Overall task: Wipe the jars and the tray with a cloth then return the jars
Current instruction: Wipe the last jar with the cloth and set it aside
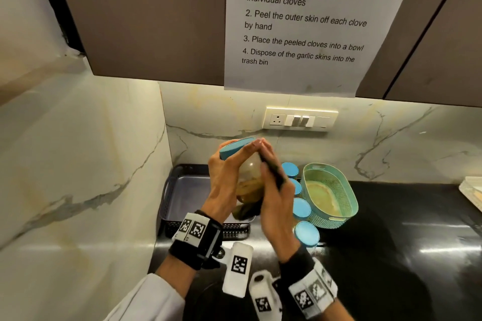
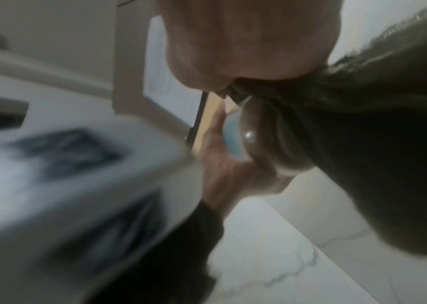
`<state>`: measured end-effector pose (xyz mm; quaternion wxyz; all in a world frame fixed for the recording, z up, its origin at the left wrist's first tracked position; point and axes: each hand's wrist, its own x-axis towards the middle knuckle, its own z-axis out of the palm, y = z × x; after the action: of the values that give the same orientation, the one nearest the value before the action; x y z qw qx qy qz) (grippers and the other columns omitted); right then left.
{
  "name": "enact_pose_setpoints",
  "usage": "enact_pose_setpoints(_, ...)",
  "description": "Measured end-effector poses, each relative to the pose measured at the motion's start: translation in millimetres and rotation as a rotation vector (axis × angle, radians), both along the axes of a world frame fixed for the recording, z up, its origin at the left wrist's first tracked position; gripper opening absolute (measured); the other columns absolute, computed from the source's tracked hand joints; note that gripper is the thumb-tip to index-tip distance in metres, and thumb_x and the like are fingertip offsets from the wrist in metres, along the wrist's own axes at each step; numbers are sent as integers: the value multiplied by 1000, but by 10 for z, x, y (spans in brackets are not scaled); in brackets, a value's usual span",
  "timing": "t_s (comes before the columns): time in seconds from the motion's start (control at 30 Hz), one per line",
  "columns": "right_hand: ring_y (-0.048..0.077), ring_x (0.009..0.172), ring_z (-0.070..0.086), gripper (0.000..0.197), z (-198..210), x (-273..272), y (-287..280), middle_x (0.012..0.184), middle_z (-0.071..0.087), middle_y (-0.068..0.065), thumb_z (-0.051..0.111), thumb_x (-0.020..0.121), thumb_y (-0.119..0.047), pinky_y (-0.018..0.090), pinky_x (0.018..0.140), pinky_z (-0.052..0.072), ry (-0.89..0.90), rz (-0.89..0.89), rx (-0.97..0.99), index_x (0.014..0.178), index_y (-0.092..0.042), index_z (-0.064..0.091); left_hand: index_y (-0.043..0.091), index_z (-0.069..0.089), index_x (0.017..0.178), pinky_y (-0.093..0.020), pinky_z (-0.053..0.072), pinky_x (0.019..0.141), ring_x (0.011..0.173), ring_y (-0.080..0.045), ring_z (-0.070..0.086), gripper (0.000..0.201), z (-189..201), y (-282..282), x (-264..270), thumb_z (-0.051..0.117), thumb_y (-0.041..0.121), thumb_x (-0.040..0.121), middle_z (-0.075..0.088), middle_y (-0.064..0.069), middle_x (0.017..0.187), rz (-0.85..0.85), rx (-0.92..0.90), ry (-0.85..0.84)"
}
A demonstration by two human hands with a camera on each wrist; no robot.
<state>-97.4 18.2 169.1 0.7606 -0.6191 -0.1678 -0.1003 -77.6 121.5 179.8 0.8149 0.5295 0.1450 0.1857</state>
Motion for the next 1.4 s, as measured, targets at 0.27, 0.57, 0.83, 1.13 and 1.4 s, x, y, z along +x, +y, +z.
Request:
enact_pose_setpoints(0.27,19,106,73,23,148,381,-41,104,79,-7,52,109,-28,29,80,58,198,67,-66,111,-31,74,12,66,126,-19,60,73,95,-8,75,86,52,-93,-41,90,55,55,77,0,107,61,41,-38)
enact_pose_setpoints(0.57,25,136,58,39,-93,216,-31,145,63,6,52,106,-24,44,108,53,-123,79,-146,144,-24,61,11,74,119,-42,63,88,102,-25,77,87,43,-6,-33,94,61,52,80,-7,106,65,-4,-25)
enact_pose_setpoints(0.83,18,148,46,44,-46,13,50,156,54,-1,49,107,-29,45,119,40,-250,-66,-235,149,-17,55,10,74,118,-42,64,89,102,-31,76,82,155,-4,-8,96,58,55,79,-12,108,41,-1,-31)
enact_pose_setpoints(1.13,29,112,70,25,170,257,29,111,79,0,53,107,-26,43,95,60,84,4,-99,121,-28,73,10,70,123,-43,65,87,104,-28,76,85,156,-113,-97,91,57,55,79,-8,107,75,-16,-19)
enact_pose_setpoints(1.4,30,150,42,42,-213,198,23,156,52,8,50,104,-17,64,117,36,-450,-104,-259,143,-3,57,4,66,129,-52,59,100,115,-37,71,103,156,-69,-60,95,64,51,74,-18,119,25,-80,29)
